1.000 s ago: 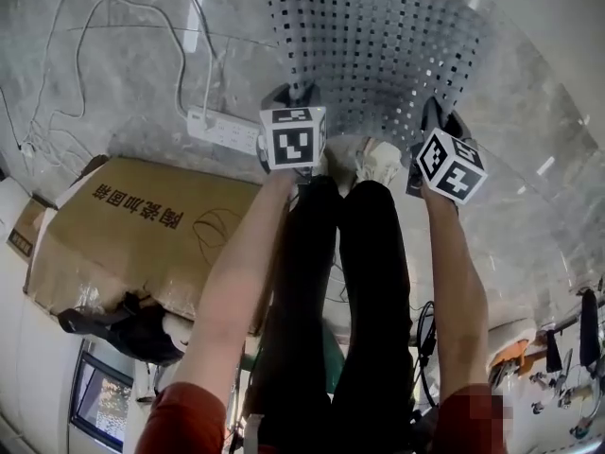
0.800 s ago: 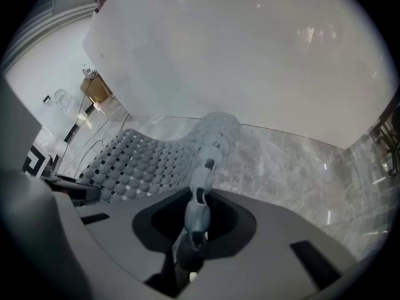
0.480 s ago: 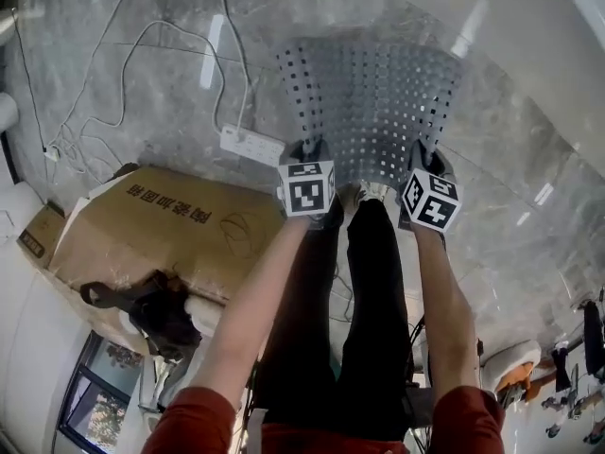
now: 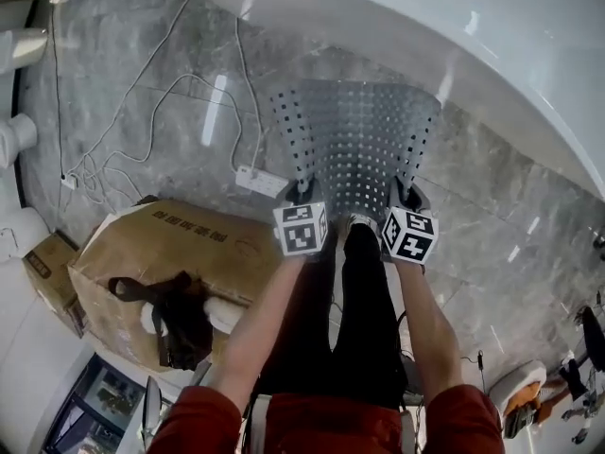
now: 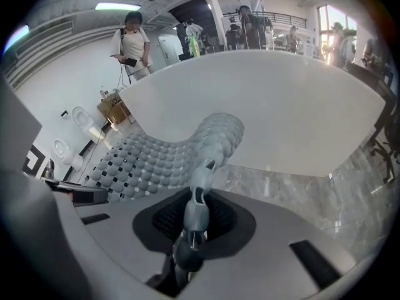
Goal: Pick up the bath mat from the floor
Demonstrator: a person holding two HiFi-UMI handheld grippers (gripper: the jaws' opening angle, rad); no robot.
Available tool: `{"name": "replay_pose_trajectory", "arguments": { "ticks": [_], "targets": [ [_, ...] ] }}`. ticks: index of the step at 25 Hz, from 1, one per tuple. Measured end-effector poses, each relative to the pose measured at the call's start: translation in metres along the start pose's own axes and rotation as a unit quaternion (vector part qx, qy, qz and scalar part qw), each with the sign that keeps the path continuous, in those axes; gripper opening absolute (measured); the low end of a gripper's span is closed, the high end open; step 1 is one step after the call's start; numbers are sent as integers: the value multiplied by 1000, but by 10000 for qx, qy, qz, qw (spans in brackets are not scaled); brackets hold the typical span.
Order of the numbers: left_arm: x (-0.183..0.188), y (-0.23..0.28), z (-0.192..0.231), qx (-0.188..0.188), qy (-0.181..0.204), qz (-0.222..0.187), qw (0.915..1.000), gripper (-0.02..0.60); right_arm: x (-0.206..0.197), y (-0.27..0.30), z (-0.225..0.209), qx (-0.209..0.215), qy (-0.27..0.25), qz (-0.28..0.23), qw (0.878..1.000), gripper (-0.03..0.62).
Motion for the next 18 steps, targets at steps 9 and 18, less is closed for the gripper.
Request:
{"name": "replay_pose_trajectory", "arguments": {
  "ticks": [9, 18],
  "targets": [
    [49, -123, -21, -138, -48, -545, 9984, 88, 73, -121, 27, -120, -293, -512, 9982, 55],
    [121, -240, -52, -392, 394, -1340, 9894, 81, 147, -231, 63, -125, -139, -1290, 9915, 54]
  ]
}}
Point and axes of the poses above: the fingertips, and each gripper's own axes: y forward along the fingers, z to its left, x out of its top, the point moved 1 cm from there along -y, backward along the fingers, and after that the axes turned 1 degree about z, right-handed, at the moved point
